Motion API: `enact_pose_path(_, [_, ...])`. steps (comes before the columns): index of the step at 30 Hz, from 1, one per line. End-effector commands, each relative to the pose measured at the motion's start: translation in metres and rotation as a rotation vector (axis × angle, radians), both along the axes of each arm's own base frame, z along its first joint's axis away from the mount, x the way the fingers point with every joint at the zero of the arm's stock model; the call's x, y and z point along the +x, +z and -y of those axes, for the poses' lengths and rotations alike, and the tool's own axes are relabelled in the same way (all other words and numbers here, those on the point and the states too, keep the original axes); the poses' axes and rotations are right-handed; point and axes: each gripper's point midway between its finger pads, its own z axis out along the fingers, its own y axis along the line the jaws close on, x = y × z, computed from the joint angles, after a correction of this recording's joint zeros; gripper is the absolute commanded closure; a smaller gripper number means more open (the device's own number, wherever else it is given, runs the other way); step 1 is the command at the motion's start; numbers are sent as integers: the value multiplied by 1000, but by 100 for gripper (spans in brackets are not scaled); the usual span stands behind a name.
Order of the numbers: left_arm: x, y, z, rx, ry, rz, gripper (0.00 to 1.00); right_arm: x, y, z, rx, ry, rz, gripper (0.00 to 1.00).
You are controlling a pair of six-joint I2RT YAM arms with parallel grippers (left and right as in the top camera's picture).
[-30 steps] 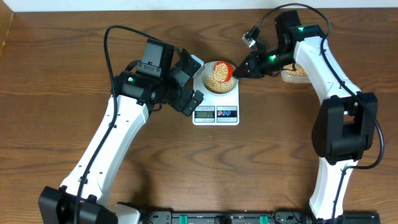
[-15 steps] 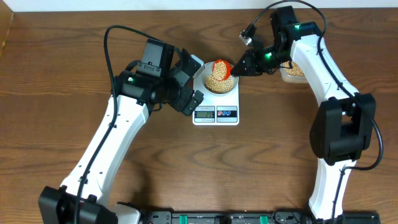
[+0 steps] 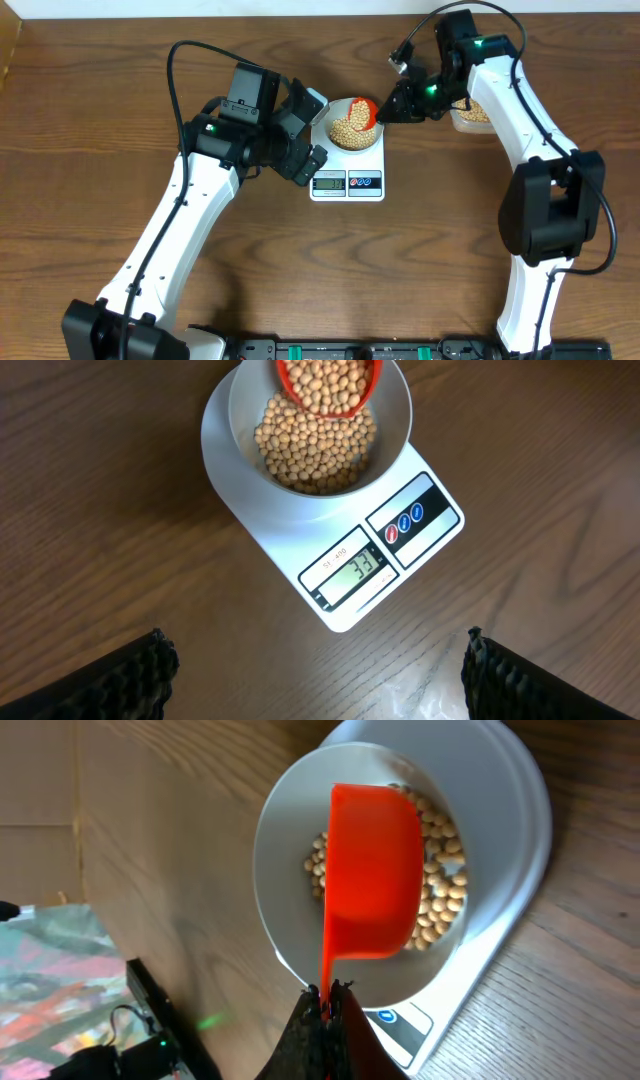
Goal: Scoop item into bowl and weigh 50g on scale
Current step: 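Tip the scoop with the right gripper to pour soybeans into bowl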
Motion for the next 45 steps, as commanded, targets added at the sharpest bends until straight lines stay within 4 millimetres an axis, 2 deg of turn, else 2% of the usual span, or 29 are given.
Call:
enact_pose_path(1, [-1, -6, 2, -9, -2, -24, 7, 1, 35, -1, -13, -13, 84, 99])
enact_pose_path(11, [-1, -6, 2, -9, -2, -24, 7, -6, 39, -4, -19, -5, 74, 99])
enact_pose_path(45, [-1, -6, 2, -9, -2, -24, 7, -14, 23, -18, -169, 6, 89, 99])
